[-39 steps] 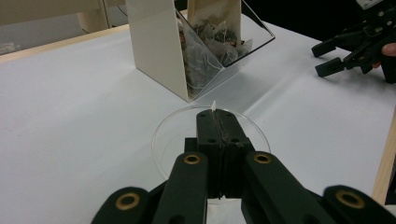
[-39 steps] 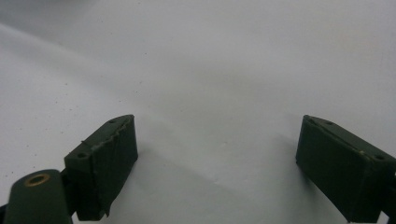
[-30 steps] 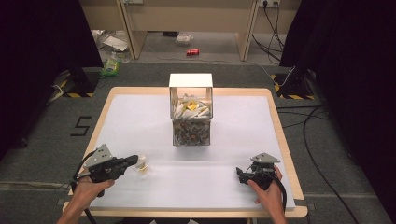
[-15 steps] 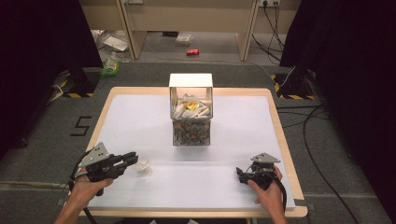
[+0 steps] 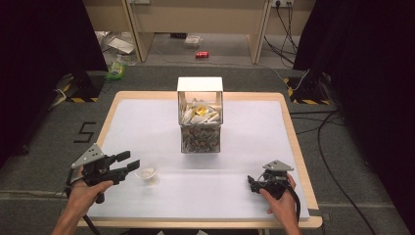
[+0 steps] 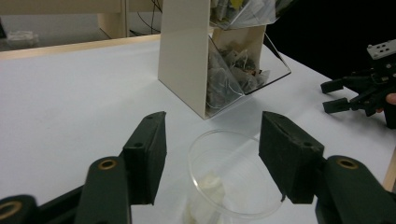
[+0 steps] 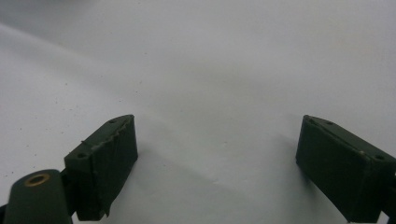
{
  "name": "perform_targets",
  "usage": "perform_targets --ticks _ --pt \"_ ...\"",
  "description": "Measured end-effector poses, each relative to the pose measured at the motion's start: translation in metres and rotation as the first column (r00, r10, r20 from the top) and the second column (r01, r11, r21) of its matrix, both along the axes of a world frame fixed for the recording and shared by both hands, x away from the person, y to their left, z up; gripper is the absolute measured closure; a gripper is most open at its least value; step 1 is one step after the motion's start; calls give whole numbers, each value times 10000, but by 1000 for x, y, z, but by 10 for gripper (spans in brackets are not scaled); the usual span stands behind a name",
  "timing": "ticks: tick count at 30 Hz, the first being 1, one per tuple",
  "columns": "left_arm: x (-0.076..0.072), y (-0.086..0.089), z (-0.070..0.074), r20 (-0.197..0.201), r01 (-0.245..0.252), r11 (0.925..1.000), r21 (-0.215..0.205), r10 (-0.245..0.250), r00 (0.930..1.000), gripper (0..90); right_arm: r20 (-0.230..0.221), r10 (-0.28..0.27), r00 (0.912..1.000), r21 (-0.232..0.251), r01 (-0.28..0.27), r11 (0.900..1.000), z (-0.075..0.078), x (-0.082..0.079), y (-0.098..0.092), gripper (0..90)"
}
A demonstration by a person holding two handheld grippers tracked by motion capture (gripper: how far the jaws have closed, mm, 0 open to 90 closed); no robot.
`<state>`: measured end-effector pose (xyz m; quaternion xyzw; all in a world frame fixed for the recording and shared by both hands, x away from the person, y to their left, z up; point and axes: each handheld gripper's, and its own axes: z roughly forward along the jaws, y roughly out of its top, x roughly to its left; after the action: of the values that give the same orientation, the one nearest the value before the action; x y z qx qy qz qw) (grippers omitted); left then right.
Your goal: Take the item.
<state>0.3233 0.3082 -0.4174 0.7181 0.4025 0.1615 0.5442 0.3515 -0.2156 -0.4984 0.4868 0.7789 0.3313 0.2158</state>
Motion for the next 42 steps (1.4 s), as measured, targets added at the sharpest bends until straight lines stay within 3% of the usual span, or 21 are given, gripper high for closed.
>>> perform_targets --ticks 8,21,25,32,37,42 --pt "4 14 -7 -111 -542 9985 68 543 9985 365 3 -1 10000 -2 1 10000 0 0 0 132" --pt "12 32 -29 -557 -1334 9894 582 1366 9891 329 -3 6 10000 -8 -6 10000 0 0 0 133" --pt "13 37 -37 -834 -1370 9873 803 1436 9861 298 1 9 10000 -11 -9 10000 0 0 0 132" --pt "11 40 -53 -1089 -1639 9754 1474 1807 9775 184 12 8 10000 -23 -8 10000 0 0 0 132" --pt "10 46 -65 -1408 -1736 9725 1555 1958 9705 166 16 8 10000 -28 -8 10000 0 0 0 133" --pt "6 47 -72 -1482 -1719 9683 1813 1997 9686 166 0 8 10000 -15 -8 10000 0 0 0 132"
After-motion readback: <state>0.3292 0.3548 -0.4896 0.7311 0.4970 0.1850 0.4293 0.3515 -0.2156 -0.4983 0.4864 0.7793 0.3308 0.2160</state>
